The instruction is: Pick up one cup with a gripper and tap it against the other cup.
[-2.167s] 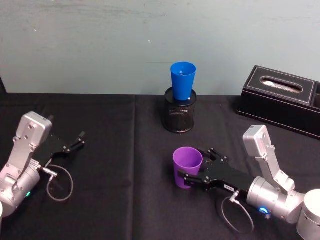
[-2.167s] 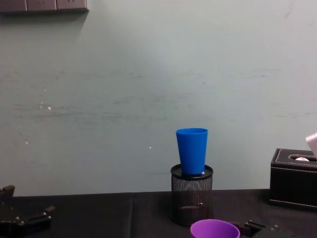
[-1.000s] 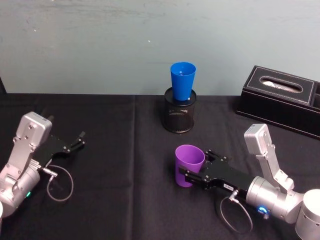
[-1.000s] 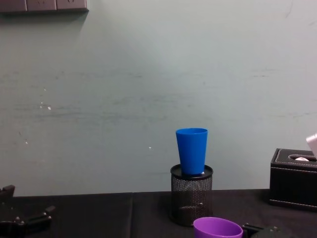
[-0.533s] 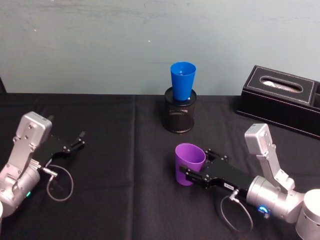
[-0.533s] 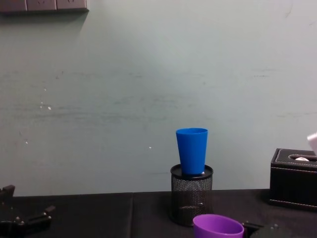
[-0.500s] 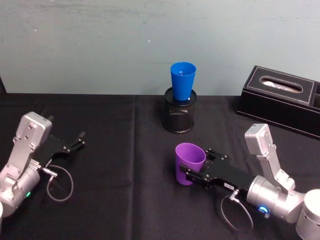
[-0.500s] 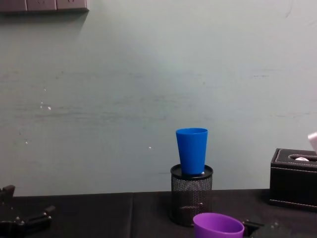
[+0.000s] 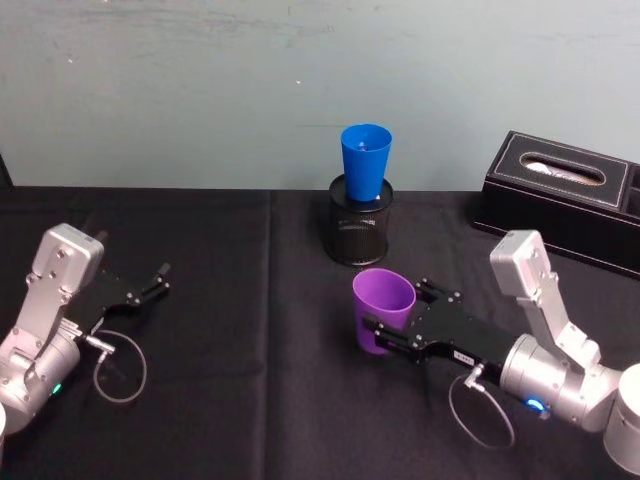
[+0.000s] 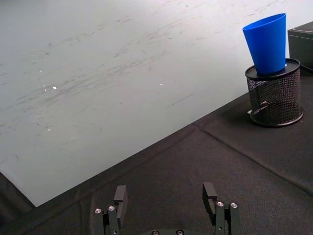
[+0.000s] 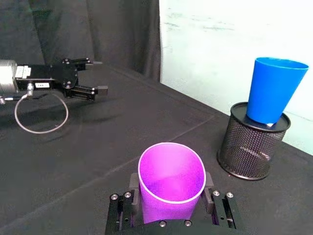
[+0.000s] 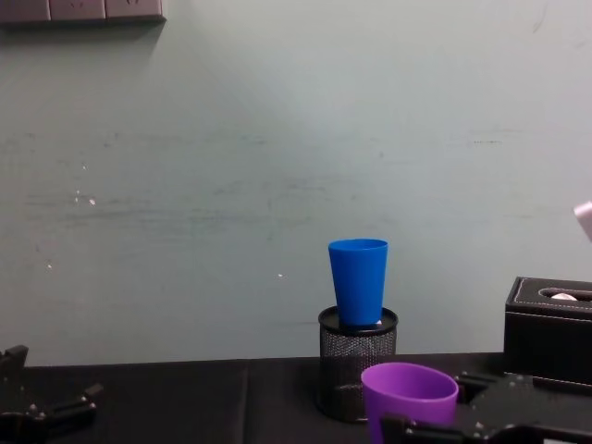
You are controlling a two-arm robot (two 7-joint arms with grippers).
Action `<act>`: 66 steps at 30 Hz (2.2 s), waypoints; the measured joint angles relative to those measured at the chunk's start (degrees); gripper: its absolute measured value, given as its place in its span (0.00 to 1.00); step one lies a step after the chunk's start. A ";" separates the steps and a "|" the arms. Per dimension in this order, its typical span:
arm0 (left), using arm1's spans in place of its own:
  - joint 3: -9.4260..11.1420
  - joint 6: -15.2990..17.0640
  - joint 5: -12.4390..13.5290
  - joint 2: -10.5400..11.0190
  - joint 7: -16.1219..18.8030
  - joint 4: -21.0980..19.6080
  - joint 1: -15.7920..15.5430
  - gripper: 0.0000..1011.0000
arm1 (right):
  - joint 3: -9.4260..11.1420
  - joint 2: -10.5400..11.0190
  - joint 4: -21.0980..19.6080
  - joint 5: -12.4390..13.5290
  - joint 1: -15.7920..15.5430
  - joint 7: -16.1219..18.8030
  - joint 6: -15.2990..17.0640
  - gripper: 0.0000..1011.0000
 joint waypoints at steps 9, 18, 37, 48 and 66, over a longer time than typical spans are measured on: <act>0.00 0.00 0.00 0.00 0.00 0.00 0.00 1.00 | 0.64 0.99 -3.91 0.56 0.22 -0.61 4.60 0.73; 0.00 0.00 0.00 0.00 0.00 0.00 0.00 1.00 | 1.30 2.46 -8.96 1.12 0.58 -1.71 8.37 0.73; 0.00 0.00 0.00 0.00 0.00 0.00 0.00 1.00 | 1.24 4.11 -13.14 3.39 2.07 -2.74 13.50 0.73; 0.00 0.00 0.00 0.00 0.00 0.00 0.00 1.00 | 1.25 4.08 -13.08 3.39 2.06 -2.68 13.45 0.73; 0.00 0.00 0.00 0.00 0.00 0.00 0.00 1.00 | 1.28 4.03 -12.99 3.39 2.02 -2.54 13.27 0.73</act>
